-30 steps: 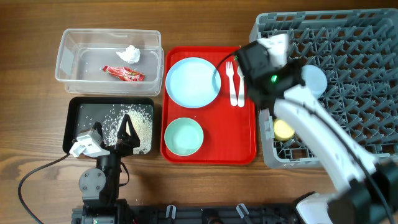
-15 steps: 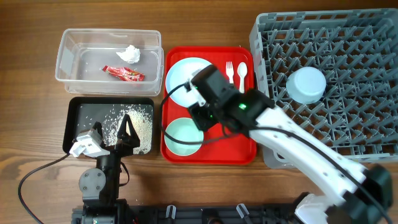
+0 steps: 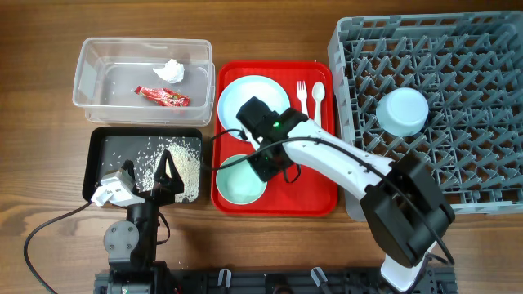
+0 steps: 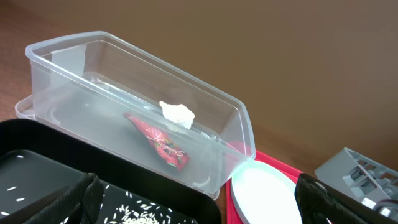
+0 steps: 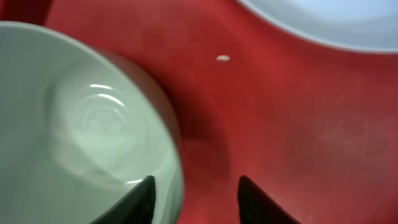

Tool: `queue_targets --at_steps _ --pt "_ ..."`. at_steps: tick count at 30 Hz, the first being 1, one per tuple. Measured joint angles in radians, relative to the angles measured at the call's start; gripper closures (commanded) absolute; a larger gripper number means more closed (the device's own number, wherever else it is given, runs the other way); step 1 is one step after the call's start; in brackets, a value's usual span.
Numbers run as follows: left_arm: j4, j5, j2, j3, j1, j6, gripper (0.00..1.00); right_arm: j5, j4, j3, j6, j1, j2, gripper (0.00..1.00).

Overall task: Sort waste into correct bins and load items into the dishwasher rack
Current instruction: 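Move the right gripper back to the pale green bowl on the red tray, then grasp the green bowl rim and place it upright in the rack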

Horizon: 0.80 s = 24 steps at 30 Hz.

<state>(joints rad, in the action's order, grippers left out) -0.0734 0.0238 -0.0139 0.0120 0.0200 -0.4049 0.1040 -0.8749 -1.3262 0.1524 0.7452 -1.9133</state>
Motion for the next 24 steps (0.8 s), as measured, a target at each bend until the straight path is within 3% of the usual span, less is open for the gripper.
queue_targets --at_steps 5,9,17,24 --pt "0.0 0.0 0.0 0.0 0.0 0.0 0.0 0.0 0.025 0.003 0.016 -0.033 0.0 0.69" --pt "0.0 0.0 0.0 0.0 0.0 0.0 0.0 0.0 0.053 0.039 0.018 -0.034 0.0 0.96" --pt "0.0 0.0 0.0 0.0 0.0 0.0 0.0 -0.07 0.004 0.055 0.029 -0.032 0.047 0.96" --pt "0.0 0.0 0.0 0.0 0.0 0.0 0.0 -0.463 -0.042 0.04 0.114 -0.04 0.375 0.96"
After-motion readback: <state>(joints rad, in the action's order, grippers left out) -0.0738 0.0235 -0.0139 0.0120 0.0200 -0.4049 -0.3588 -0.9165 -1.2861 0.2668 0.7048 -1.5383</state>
